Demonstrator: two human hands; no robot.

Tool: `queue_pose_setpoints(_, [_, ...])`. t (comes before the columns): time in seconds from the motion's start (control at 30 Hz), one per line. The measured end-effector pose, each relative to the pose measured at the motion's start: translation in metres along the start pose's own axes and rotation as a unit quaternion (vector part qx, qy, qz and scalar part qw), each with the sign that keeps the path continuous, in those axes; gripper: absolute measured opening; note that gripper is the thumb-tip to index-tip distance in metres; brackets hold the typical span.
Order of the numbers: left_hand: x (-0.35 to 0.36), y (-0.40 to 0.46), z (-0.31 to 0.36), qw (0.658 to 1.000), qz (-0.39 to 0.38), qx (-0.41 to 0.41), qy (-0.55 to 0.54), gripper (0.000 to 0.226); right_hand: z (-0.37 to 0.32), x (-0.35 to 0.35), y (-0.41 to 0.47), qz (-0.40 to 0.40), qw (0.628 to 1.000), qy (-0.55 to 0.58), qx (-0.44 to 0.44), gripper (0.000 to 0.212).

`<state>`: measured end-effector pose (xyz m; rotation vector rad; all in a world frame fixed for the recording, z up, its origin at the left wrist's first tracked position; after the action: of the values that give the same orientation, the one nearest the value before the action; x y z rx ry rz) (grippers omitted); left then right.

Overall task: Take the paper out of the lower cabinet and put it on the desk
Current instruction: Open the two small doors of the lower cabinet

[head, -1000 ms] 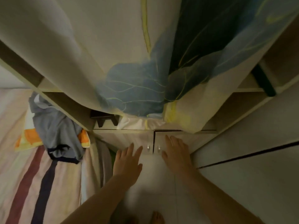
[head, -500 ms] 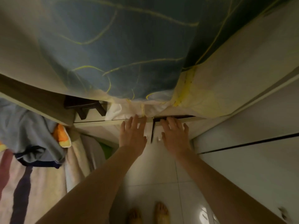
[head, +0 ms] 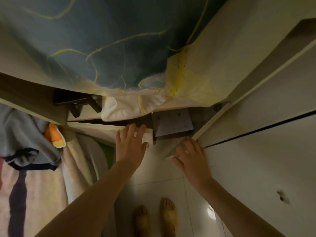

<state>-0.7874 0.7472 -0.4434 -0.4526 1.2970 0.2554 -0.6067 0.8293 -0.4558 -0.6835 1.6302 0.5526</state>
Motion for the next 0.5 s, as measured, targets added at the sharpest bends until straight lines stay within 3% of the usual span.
queue_pose_setpoints(0.37, [-0.001, -0.094, -0.001, 0.995, -0.056, -0.035, -0.073, 0.023, 0.044, -0.018, -0.045, -0.057, 0.994, 0.048, -0.078, 0.054])
queue_pose_setpoints(0.5, [0.007, -0.139, -0.027, 0.994, -0.091, -0.023, -0.052, 0.032, 0.071, -0.029, -0.064, -0.049, 0.992, 0.009, -0.115, 0.048])
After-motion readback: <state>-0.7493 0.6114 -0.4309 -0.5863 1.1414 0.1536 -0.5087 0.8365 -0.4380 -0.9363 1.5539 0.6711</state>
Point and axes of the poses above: each hand's wrist, its own y-axis towards the middle knuckle, its own x-axis out of the palm, z = x × y, the point moved 3 cm from there along y, towards the middle knuckle, and after that the axes turned 7 degrees about x, right-handed, at the moved point
